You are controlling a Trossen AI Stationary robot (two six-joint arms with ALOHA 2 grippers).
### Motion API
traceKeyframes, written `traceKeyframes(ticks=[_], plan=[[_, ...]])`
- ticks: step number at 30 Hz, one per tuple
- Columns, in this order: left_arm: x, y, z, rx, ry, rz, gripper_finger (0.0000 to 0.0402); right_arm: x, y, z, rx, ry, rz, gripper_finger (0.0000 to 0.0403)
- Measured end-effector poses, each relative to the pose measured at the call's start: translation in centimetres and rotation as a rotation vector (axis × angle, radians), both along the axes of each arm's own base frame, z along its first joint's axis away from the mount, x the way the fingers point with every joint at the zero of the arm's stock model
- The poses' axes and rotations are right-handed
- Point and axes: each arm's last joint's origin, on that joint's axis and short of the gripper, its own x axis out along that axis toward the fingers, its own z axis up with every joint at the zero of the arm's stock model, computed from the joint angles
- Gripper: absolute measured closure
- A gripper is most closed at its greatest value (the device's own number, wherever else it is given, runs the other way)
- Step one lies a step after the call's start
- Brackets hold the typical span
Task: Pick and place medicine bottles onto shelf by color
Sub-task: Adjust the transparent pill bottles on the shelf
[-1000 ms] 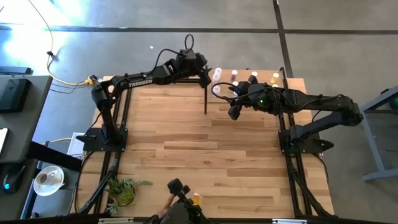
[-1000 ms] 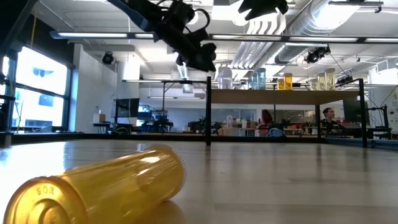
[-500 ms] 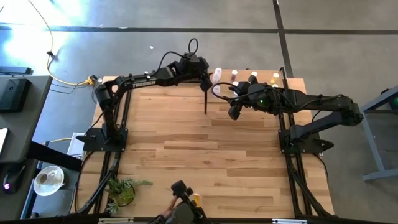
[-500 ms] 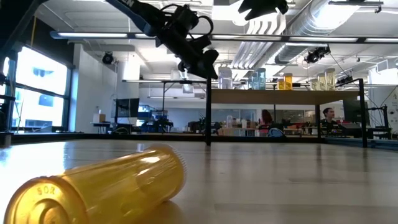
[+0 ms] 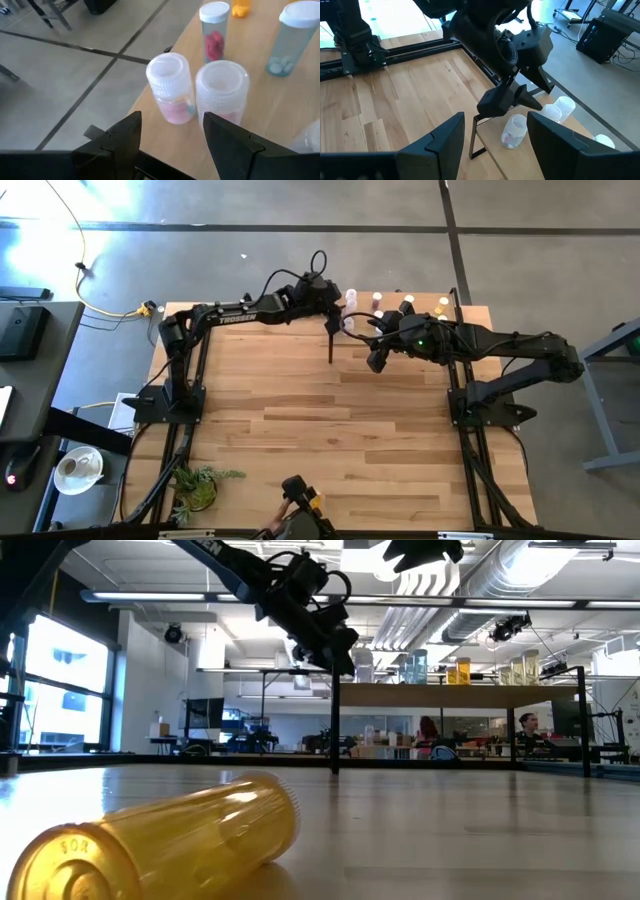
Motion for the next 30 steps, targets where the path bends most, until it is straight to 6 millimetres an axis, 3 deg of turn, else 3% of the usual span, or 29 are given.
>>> traceKeyframes(ticks=[12, 20, 30], plan=[[-0.5, -0.6, 0.4, -0.009, 0.052, 0.031, 0.0197, 0.0, 0.0, 0.0, 0.000, 0.001, 0.000, 0.0197], [-0.7, -2.8, 1.2, -0.061, 0.109, -0.003, 0.0197, 0.0, 0.0, 0.0, -0.003, 0.004, 0.002, 0.0197], [0.6, -5.4, 1.0, -0.056, 0.147, -0.077, 0.0197, 0.0, 0.0, 0.0, -0.006, 0.007, 0.003, 0.0197]])
